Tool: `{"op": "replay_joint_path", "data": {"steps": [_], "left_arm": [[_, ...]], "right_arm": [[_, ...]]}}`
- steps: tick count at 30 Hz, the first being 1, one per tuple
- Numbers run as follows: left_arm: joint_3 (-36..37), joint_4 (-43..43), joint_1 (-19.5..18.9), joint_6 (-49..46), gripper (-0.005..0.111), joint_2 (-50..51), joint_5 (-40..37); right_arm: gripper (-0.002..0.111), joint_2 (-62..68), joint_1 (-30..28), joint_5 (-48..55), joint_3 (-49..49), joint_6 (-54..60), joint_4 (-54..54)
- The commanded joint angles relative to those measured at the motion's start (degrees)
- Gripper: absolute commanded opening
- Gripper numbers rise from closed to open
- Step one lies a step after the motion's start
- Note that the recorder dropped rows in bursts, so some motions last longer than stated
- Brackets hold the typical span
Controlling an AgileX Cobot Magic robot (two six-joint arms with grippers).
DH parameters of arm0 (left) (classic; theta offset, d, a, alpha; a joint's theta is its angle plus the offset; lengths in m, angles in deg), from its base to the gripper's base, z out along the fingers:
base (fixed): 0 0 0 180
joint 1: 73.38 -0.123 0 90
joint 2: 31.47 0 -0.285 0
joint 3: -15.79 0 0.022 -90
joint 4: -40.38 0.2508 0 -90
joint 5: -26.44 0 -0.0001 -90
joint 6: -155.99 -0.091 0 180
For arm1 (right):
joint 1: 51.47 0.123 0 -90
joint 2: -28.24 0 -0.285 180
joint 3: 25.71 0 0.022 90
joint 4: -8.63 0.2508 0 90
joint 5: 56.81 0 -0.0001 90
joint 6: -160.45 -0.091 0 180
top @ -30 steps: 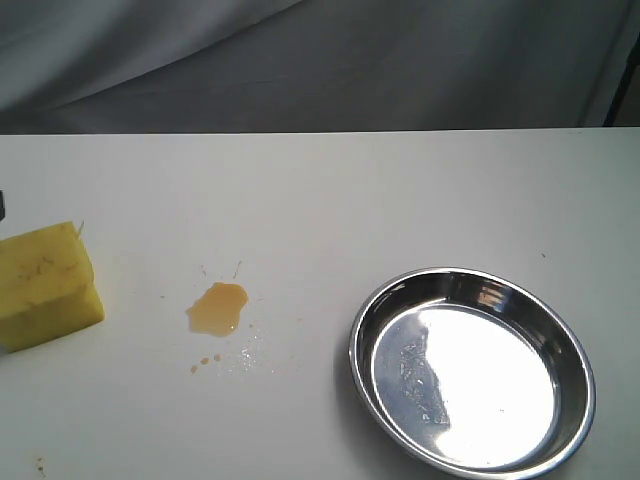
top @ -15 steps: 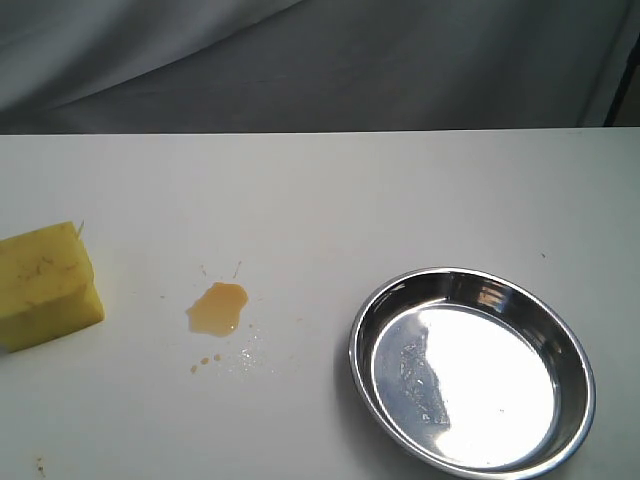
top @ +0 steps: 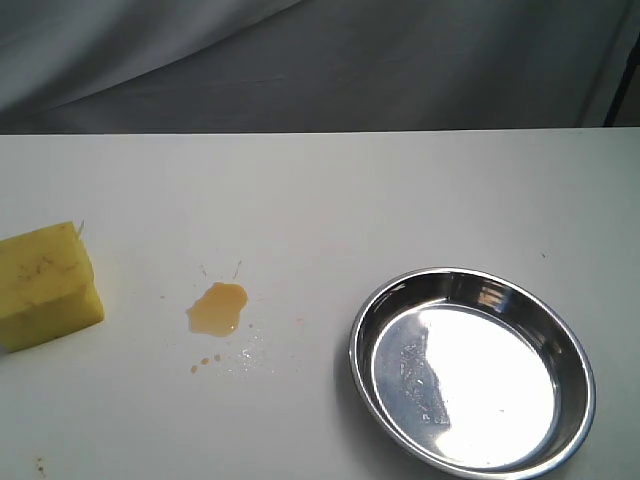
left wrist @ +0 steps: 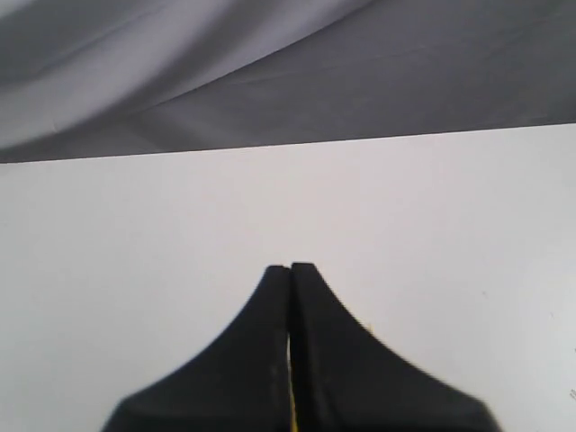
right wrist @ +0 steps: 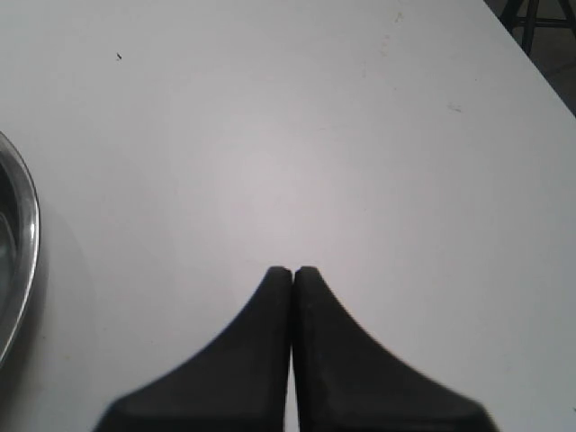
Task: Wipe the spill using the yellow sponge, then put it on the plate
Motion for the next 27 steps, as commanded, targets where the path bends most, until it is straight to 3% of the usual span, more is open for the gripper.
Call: {"op": "replay_joint_path", "data": {"steps": [1,5,14,27], "left_arm": [[0.4,-0.1,-0.1,0.4,0.0,0.1,0.0],[1.6,-0.1,0.1,-0.7,0.0,0.1,-0.9],[0.9,1.9,8.7,-4.2,0.0,-1.9,3.2],[0.4,-0.1,10.3,0.4,0.0,-25.4,3.9]], "right_arm": [[0.0,0.1,-0.4,-0.9,-0.2,-0.3,-0.2],[0.0,0.1,-0.4,-0.9,-0.2,-0.3,-0.2],[0.0,0.1,-0.4,-0.9,-0.2,-0.3,-0.2],[0.0,0.1,-0.4,-0.9,-0.2,-0.3,-0.2]]}}
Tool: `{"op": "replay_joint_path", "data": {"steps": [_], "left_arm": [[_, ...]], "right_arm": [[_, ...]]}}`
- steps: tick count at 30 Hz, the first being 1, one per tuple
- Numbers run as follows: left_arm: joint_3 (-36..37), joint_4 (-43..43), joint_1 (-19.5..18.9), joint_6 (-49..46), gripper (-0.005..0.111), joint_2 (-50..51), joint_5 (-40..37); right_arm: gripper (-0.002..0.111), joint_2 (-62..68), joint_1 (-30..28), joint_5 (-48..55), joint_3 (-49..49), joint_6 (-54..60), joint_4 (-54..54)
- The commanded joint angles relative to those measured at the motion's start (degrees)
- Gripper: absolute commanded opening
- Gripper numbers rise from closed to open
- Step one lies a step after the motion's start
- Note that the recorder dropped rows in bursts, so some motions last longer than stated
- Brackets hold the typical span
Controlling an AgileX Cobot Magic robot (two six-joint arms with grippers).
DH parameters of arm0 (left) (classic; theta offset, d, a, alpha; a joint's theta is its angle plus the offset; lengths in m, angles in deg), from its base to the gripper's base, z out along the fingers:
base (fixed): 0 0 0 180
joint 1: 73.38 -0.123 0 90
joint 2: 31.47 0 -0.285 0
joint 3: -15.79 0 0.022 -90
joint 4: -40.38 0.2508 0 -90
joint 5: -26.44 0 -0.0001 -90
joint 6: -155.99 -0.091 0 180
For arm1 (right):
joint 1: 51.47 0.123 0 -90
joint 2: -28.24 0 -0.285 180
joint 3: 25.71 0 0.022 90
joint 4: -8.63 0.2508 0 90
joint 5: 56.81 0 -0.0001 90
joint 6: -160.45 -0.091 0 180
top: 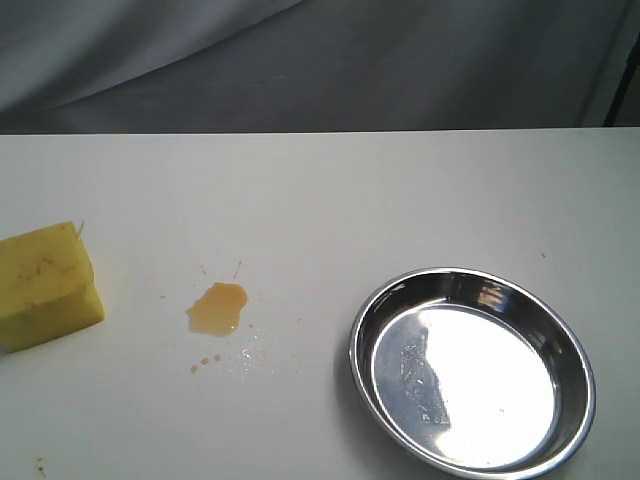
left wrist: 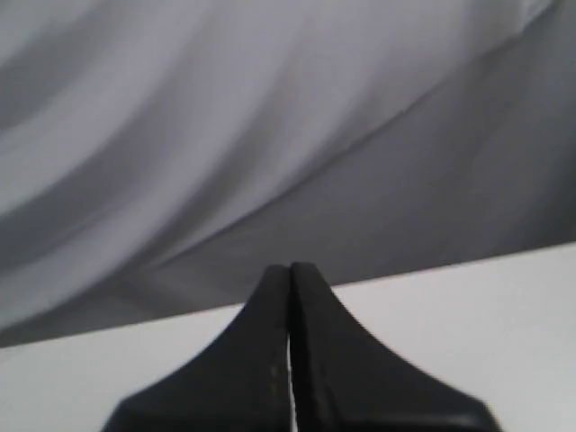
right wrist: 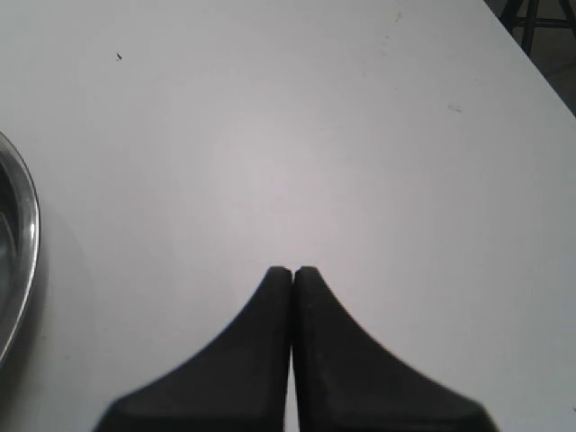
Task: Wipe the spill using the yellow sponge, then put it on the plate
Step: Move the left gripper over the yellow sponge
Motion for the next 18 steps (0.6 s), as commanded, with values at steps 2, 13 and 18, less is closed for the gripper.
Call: {"op": "replay_joint_path", "data": {"steps": [2,13,18], "left_arm": [[-0.2,-1.1,0.4,1.9,0.0,-8.7,0.3],[1.3,-1.1,0.4,1.7,0.0,-11.1,0.0],[1.8,-1.1,0.4,0.2,0.0,-11.1,-0.1]], "right_arm": [[0.0,0.1,-0.4,-0.9,-0.2,-0.3,-0.2],[0.0,0.1,-0.4,-0.9,-0.2,-0.3,-0.2],[0.0,0.1,-0.4,-0.9,-0.2,-0.3,-0.2]]}}
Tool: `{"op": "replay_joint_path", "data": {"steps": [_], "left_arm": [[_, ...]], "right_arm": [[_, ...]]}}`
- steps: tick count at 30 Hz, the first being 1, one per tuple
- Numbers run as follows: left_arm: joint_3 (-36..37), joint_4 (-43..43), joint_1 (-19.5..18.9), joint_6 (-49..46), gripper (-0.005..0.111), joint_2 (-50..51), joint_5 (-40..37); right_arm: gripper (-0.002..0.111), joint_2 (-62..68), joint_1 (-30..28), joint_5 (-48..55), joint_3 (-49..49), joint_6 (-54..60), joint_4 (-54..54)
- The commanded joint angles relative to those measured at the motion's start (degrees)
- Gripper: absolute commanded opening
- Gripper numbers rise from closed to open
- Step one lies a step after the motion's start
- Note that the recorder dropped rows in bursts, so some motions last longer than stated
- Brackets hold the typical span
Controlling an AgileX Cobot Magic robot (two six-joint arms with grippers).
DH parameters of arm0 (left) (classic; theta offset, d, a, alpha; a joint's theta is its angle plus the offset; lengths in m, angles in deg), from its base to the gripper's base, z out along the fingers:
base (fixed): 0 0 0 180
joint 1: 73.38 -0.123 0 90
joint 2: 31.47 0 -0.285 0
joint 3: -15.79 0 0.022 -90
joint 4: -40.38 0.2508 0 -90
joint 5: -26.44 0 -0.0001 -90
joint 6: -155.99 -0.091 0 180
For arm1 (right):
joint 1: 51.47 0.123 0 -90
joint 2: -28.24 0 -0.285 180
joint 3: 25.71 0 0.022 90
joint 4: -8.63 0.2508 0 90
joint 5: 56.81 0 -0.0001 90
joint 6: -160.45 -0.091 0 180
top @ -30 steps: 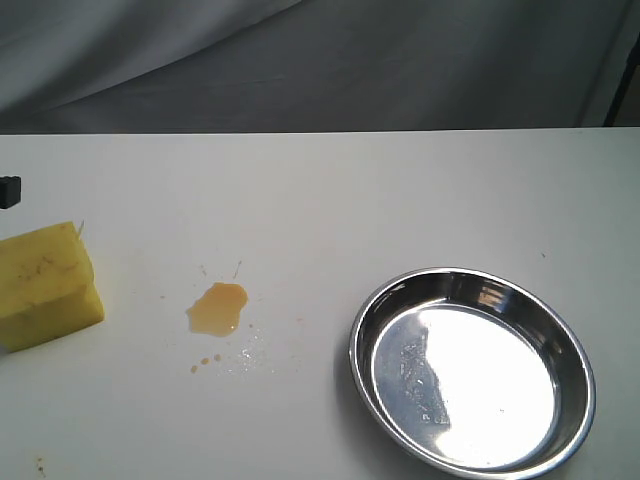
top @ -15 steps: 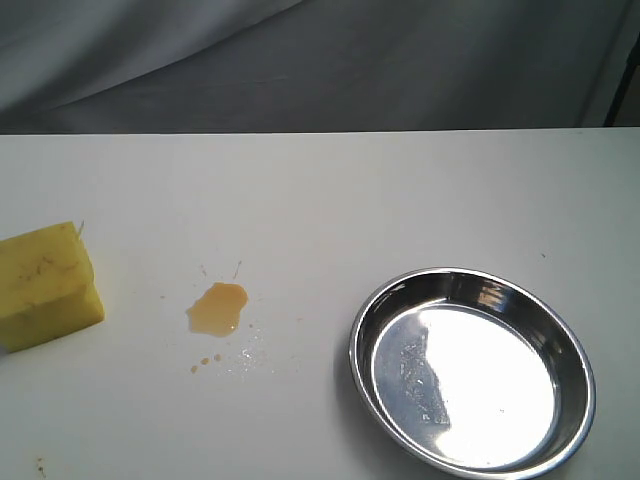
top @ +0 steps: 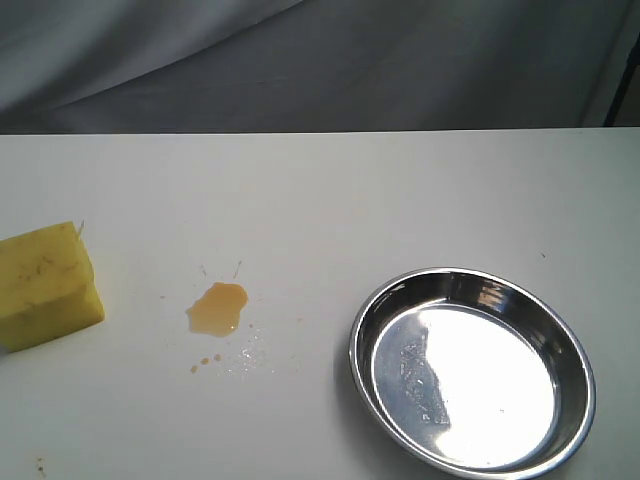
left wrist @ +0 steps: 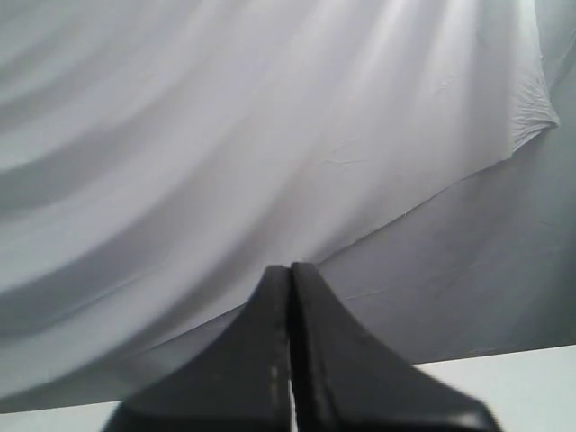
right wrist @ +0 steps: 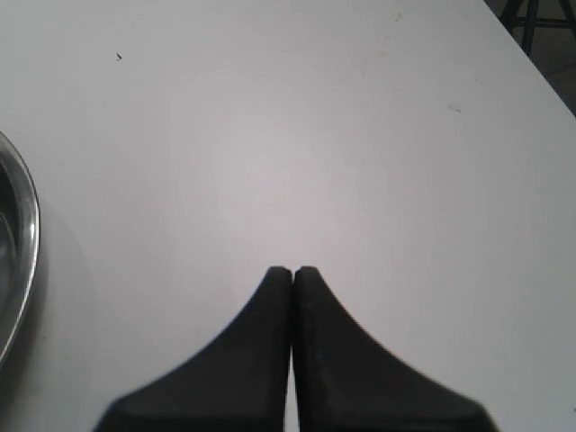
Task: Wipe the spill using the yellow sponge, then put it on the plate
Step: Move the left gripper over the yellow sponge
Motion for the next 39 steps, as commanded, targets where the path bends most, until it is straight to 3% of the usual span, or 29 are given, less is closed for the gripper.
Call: {"op": "replay_joint_path", "data": {"steps": [1,3,4,6,8,10,13,19,20,23,25,31,39], "left_arm": [[0.8,-0.4,0.4,-0.8,0.0,-0.2,-0.1],[1.3,0.3,0.4,0.6,0.0,-0.2,-0.4],[1.8,6.9,0.4,5.2,0.0,-0.2,-2.0],[1.9,23.6,0.9,27.4,0.0,-0.2,-5.2],[2.0,44.8,1.9,54.3,0.0,-0.1,-3.7],[2.7,61.8,2.3,71.1,0.0,-0.1,-2.2],[3.5,82.7,2.3,86.8,0.0,-0.7,-1.5],[3.5,83.8,2.3,87.0,0.0,-0.7,-1.6],[3.5,86.2,2.3,90.3,0.0,-0.7,-2.6],[3.5,106.4,2.3,110.5,0.0,-0.7,-3.5],[3.4,111.9,2.3,116.4,0.0,-0.7,-5.3],[-2.5,112.2,2.3,116.3,0.0,-0.3,-19.8],[-11.2,112.3,2.3,113.2,0.0,10.8,-36.4]], "right_arm": [[0.0,0.1,-0.4,-0.9,-0.2,-0.3,-0.2],[0.0,0.1,-0.4,-0.9,-0.2,-0.3,0.0],[0.0,0.1,-0.4,-0.9,-0.2,-0.3,0.0],[0.0,0.1,-0.4,-0.9,-0.2,-0.3,0.0],[0.0,0.1,-0.4,-0.9,-0.2,-0.3,0.0],[0.0,0.1,-0.4,-0.9,-0.2,-0.3,0.0],[0.0,0.1,-0.4,-0.9,-0.2,-0.3,0.0],[0.0,0.1,-0.4,-0.9,-0.2,-0.3,0.0],[0.0,0.1,-0.4,-0.9,-0.2,-0.3,0.0],[0.0,0.1,-0.4,-0.9,-0.2,-0.3,0.0],[0.0,0.1,-0.4,-0.9,-0.2,-0.3,0.0],[0.0,0.1,-0.4,-0.9,-0.2,-0.3,0.0],[0.0,0.1,-0.4,-0.9,-0.2,-0.3,0.0]]}}
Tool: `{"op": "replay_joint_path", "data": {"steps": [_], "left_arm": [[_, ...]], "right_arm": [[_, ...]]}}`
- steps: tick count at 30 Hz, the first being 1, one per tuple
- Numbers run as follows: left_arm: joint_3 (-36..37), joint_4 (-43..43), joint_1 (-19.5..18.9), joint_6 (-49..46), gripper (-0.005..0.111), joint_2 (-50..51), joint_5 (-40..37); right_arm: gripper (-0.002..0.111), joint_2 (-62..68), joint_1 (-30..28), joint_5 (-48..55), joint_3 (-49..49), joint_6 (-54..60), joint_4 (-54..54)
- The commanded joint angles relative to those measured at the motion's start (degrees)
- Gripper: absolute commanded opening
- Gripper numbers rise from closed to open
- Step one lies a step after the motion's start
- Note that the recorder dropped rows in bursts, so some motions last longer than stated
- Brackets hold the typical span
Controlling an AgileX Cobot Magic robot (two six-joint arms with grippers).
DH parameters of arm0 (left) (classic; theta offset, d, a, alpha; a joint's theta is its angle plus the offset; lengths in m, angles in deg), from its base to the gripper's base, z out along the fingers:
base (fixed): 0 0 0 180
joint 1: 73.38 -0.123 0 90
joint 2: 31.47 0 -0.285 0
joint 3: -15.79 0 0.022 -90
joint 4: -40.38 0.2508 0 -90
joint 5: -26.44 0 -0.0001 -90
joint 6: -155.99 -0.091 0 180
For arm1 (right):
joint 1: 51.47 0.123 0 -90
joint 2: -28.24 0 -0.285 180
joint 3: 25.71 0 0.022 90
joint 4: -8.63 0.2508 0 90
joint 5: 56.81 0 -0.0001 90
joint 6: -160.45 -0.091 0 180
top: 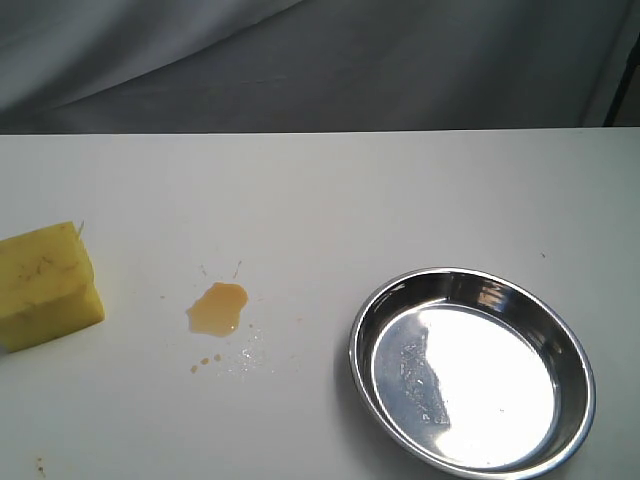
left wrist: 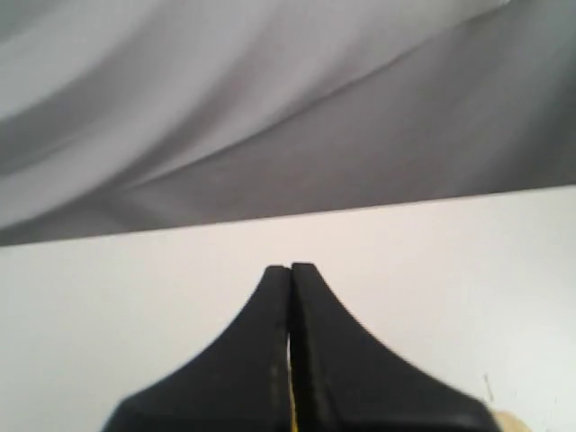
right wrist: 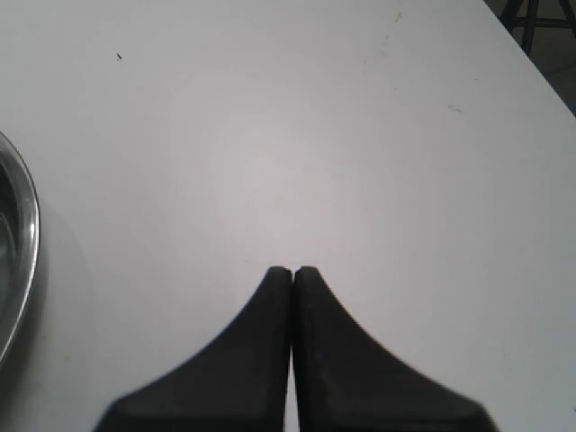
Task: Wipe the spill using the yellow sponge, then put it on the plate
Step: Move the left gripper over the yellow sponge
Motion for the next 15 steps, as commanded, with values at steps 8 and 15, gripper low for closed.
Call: {"op": "replay_joint_path", "data": {"steps": [8,15], "left_arm": [[-7.2,0.1,0.2,-3.6,0.0,22.7,-12.5],[-7.2,0.1,0.2,-3.6,0.0,33.5,-11.7]], "right_arm": [[0.0,0.1,-0.4,-0.9,-0.2,-0.3,0.0],[0.0,0.1,-0.4,-0.9,-0.2,-0.3,0.0]]}}
